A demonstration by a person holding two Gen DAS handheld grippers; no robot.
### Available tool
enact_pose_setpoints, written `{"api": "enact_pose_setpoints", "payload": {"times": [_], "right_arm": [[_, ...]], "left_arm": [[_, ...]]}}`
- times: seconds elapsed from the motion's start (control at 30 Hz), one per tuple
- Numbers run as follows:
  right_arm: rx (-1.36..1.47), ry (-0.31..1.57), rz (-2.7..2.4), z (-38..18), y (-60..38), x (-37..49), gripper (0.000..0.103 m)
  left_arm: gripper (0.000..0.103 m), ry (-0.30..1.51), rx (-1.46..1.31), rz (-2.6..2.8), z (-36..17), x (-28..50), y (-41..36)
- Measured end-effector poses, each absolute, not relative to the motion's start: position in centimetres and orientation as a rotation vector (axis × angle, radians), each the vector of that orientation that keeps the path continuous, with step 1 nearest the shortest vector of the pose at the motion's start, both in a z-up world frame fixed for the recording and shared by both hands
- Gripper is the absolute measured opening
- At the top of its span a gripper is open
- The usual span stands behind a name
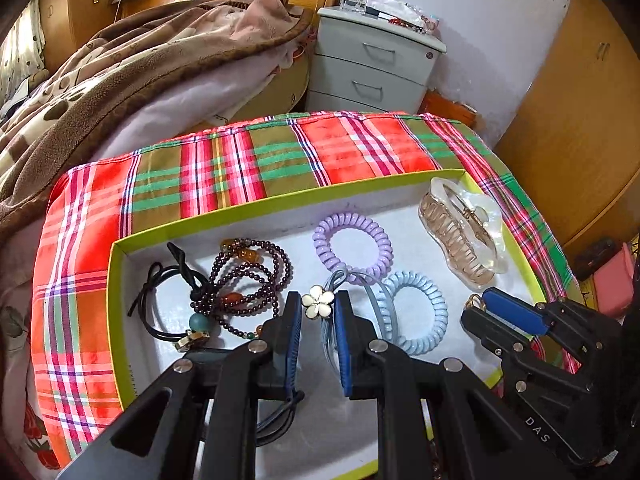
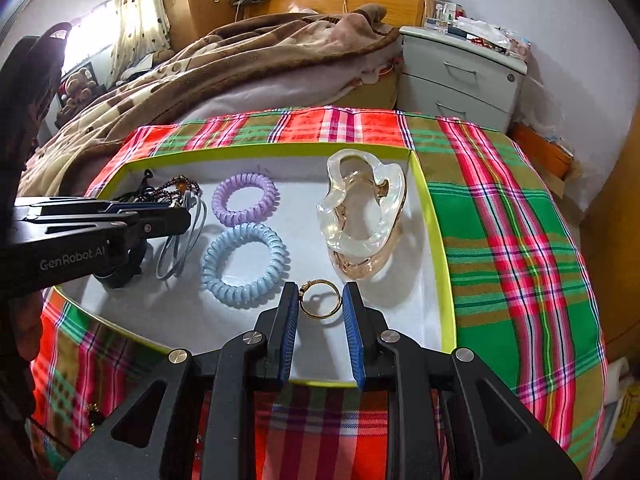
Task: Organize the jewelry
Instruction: 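Carry the flower hair tie and gold ring into the yellow box, then open the left tool to release the flower tie while the right tool releases the ring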
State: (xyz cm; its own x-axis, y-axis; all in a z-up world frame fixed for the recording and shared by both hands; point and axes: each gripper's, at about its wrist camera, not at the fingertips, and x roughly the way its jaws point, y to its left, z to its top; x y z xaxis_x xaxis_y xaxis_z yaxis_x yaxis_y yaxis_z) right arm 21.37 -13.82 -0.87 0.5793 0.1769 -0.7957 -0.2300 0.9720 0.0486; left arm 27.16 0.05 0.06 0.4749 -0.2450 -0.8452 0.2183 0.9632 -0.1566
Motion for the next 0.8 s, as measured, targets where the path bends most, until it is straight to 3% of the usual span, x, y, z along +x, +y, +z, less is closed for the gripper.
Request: {"api": "enact_pose_setpoints", "payload": {"times": [0.8], "right_arm": [[-0.051, 0.937, 0.235, -0.89, -13.83, 21.73, 0.024]], "left_arm": [[0.023, 1.072, -0.020, -0.270, -0.74, 27.80, -0.43]]}}
